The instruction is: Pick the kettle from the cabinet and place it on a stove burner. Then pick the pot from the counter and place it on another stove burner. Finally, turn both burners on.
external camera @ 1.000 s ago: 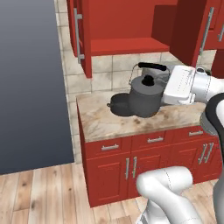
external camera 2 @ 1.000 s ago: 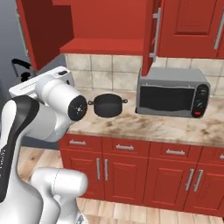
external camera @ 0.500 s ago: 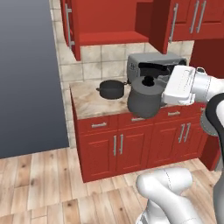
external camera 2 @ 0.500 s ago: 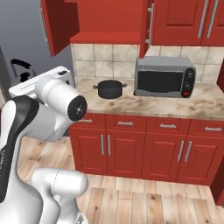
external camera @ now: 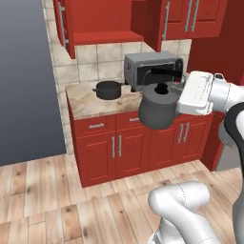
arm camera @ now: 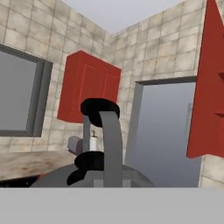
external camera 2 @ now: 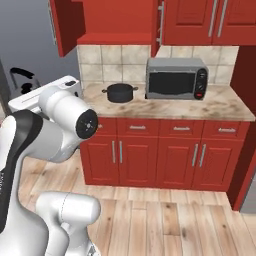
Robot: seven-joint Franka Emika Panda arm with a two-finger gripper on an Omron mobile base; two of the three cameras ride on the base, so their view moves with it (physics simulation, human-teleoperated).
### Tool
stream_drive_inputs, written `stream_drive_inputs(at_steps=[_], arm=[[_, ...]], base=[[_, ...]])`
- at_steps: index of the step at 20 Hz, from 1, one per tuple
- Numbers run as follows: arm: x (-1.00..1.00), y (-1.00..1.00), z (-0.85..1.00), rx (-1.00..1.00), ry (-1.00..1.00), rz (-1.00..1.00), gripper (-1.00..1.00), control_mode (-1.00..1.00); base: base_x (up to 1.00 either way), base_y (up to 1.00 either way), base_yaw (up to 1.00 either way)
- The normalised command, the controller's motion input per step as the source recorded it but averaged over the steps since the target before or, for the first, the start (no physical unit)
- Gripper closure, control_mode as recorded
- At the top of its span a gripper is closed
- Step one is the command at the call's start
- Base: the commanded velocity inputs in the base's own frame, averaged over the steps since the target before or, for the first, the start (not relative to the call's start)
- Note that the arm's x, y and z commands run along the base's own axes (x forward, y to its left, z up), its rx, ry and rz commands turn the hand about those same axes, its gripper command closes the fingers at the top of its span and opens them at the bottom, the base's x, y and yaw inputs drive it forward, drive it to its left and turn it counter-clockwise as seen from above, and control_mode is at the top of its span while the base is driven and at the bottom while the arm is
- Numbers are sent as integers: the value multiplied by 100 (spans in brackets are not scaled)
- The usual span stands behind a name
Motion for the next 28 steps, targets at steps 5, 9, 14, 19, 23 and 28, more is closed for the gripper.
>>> stream_drive_inputs(at_steps=[5, 9, 14, 19, 23, 28], arm=[[0, 0, 0, 0, 0, 0, 100, 100], [0, 0, 0, 0, 0, 0, 100, 100], [0, 0, 0, 0, 0, 0, 100, 100], [0, 0, 0, 0, 0, 0, 100, 100], [0, 0, 0, 0, 0, 0, 100, 100], [0, 0, 0, 0, 0, 0, 100, 100]], base=[[-26, 1, -33], [-23, 0, -37], [-22, 0, -40], [-18, 0, -40], [-17, 0, -40], [-16, 0, -40]])
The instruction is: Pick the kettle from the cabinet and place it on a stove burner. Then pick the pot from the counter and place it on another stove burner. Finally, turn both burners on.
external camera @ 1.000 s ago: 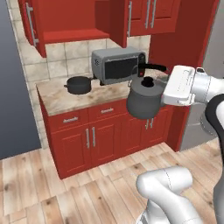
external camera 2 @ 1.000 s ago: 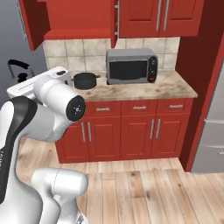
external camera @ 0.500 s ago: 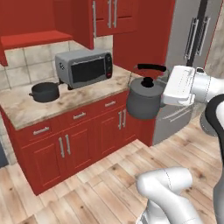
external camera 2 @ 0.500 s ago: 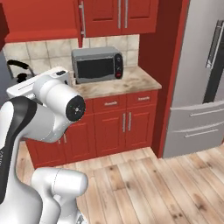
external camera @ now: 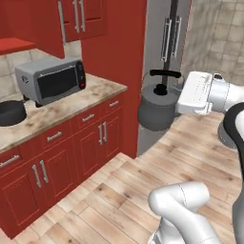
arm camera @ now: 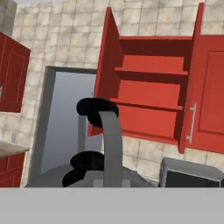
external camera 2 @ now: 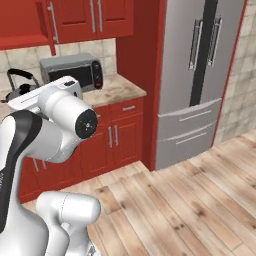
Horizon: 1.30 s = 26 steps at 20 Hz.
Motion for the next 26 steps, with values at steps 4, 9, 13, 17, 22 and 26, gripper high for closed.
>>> stream_drive_inputs(at_steps=[4, 9, 13, 17, 22, 26], arm=[[0, 0, 0, 0, 0, 0, 100, 100], [0, 0, 0, 0, 0, 0, 100, 100], [0, 0, 0, 0, 0, 0, 100, 100], [0, 0, 0, 0, 0, 0, 100, 100], [0, 0, 0, 0, 0, 0, 100, 100], [0, 0, 0, 0, 0, 0, 100, 100]], base=[[-13, 1, -40], [-11, 1, -40], [-13, 0, -39], [-11, 0, -39], [-13, 0, -39], [-14, 0, -39]])
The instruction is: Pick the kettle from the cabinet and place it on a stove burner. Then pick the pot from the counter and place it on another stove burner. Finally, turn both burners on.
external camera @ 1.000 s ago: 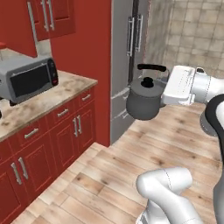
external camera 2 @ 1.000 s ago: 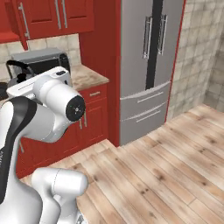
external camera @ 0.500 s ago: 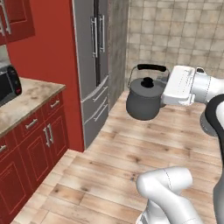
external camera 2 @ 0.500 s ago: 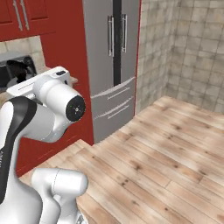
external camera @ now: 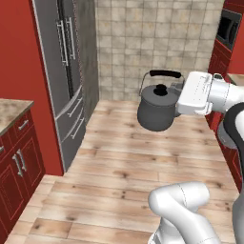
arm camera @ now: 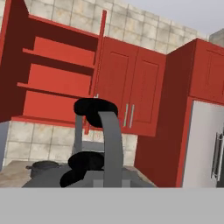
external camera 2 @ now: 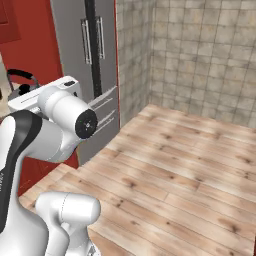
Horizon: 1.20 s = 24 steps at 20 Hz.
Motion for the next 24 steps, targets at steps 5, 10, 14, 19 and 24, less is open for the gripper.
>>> stream_drive_inputs(at_steps=[5, 10, 14, 19, 24], arm=[[0, 0, 0, 0, 0, 0, 100, 100], [0, 0, 0, 0, 0, 0, 100, 100], [0, 0, 0, 0, 0, 0, 100, 100], [0, 0, 0, 0, 0, 0, 100, 100], [0, 0, 0, 0, 0, 0, 100, 100]], base=[[-15, 0, -38], [-12, 0, -39], [-11, 0, -38], [-6, 1, -38], [2, 1, -37]])
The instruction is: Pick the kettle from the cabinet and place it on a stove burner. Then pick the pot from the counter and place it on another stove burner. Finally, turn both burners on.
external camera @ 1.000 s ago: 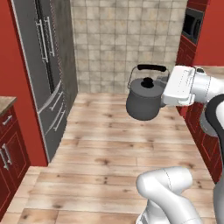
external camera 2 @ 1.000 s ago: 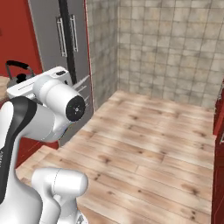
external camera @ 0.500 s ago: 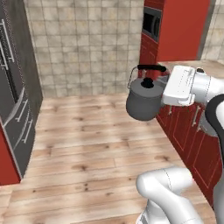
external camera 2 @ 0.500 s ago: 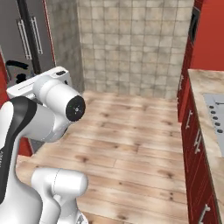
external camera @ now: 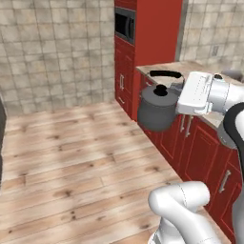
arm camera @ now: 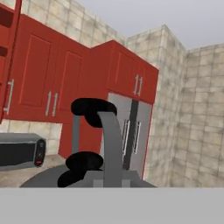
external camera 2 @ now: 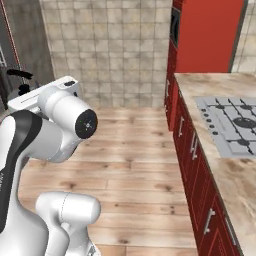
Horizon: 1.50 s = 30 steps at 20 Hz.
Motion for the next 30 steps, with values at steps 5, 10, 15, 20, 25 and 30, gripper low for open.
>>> stream_drive_inputs(at_steps=[5, 10, 15, 20, 25, 30], arm=[[0, 0, 0, 0, 0, 0, 100, 100], [0, 0, 0, 0, 0, 0, 100, 100], [0, 0, 0, 0, 0, 0, 100, 100], [0, 0, 0, 0, 0, 0, 100, 100], [0, 0, 0, 0, 0, 0, 100, 100], [0, 0, 0, 0, 0, 0, 100, 100]], base=[[15, 1, -34], [37, 13, -30], [40, 15, -29], [40, 16, -30], [40, 20, -32], [36, 19, -32]])
